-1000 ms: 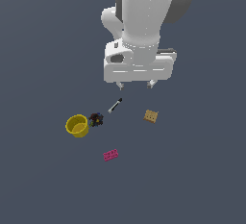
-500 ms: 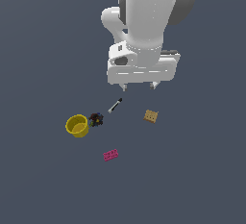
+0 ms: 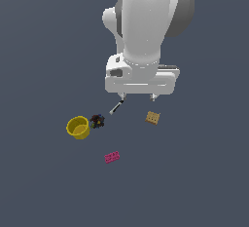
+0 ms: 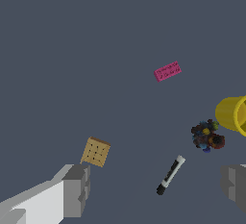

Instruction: Pick up a designated object from a clutter of objects.

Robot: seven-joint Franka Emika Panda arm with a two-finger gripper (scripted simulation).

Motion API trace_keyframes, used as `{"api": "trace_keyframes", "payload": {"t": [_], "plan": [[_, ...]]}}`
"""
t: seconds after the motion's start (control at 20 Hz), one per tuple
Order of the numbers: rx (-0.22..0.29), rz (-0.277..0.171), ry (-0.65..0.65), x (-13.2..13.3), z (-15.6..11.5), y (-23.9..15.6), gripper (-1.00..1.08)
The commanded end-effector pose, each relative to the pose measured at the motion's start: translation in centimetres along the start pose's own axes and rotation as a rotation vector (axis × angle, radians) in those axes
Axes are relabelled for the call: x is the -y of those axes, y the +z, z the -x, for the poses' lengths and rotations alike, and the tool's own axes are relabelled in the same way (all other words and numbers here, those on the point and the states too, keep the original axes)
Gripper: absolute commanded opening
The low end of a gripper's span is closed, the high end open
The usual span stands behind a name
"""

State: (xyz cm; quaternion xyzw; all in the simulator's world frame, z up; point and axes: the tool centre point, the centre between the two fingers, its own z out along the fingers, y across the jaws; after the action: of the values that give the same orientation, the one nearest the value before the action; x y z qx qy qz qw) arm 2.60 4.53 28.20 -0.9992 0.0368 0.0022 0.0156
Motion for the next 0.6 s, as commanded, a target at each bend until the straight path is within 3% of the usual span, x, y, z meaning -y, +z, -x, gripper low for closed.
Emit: {"api": "trace_keyframes", "payload": {"t": [0.0, 0.55], "plan": [[0.001, -0.004, 0.061, -0.4, -0.9, 0.9, 1.0], [0.005, -0.015, 0.404, -2.7, -5.6, 6.4, 1.0]]}}
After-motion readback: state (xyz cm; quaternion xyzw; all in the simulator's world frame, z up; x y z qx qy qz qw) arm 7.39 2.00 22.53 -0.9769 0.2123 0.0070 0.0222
